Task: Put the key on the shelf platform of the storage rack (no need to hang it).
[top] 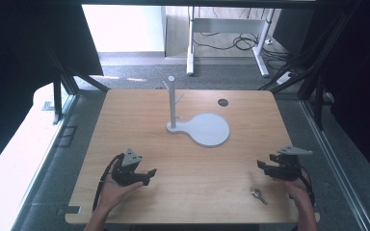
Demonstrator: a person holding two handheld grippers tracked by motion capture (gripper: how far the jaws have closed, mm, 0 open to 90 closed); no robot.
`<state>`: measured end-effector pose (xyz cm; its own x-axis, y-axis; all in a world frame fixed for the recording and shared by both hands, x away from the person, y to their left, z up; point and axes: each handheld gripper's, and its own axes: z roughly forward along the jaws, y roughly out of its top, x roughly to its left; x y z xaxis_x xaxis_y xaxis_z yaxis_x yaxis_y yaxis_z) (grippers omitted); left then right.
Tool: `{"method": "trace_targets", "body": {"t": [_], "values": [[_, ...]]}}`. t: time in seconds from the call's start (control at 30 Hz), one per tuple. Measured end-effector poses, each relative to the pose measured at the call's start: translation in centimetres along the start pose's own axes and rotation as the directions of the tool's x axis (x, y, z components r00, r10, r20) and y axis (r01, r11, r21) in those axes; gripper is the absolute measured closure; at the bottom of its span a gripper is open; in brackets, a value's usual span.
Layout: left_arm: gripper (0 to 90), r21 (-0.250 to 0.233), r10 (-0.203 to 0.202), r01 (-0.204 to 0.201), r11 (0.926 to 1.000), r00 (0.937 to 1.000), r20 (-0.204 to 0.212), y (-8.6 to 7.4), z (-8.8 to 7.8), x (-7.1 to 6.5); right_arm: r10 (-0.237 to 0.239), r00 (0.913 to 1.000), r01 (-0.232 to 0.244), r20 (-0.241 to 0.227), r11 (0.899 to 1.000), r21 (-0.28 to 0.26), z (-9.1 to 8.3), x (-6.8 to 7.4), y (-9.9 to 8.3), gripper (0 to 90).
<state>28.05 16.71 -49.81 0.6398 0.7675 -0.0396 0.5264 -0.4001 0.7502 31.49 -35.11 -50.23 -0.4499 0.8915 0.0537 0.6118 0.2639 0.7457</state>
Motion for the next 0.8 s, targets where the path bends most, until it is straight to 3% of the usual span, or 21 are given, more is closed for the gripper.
{"method": "trace_targets", "body": {"t": [0.4, 0.5, 0.63, 0.8], "values": [[25.6, 0.018, 0.003, -0.003, 0.9998, 1.0000, 0.006, 0.0, 0.3, -0.2, -0.015, 0.9998, 0.015, -0.016, 1.000, 0.008, -0.5, 0.3, 0.1, 35.2], [25.6, 0.026, 0.003, -0.004, 0.9996, 1.0000, 0.001, 0.0, 0.4, -0.1, -0.006, 0.9989, 0.006, -0.047, 1.000, -0.003, -0.5, 0.3, 0.1, 35.7], [25.6, 0.028, 0.004, -0.004, 0.9996, 1.0000, 0.000, -0.1, 0.3, 0.1, -0.012, 0.9994, 0.012, -0.031, 1.000, 0.007, -0.9, 0.2, 0.2, 36.6], [25.7, 0.021, -0.002, 0.002, 0.9998, 1.0000, 0.003, -0.1, 0.2, 0.1, -0.012, 0.9983, 0.011, -0.057, 1.000, -0.023, -1.7, 0.3, 0.5, 38.1]]}}
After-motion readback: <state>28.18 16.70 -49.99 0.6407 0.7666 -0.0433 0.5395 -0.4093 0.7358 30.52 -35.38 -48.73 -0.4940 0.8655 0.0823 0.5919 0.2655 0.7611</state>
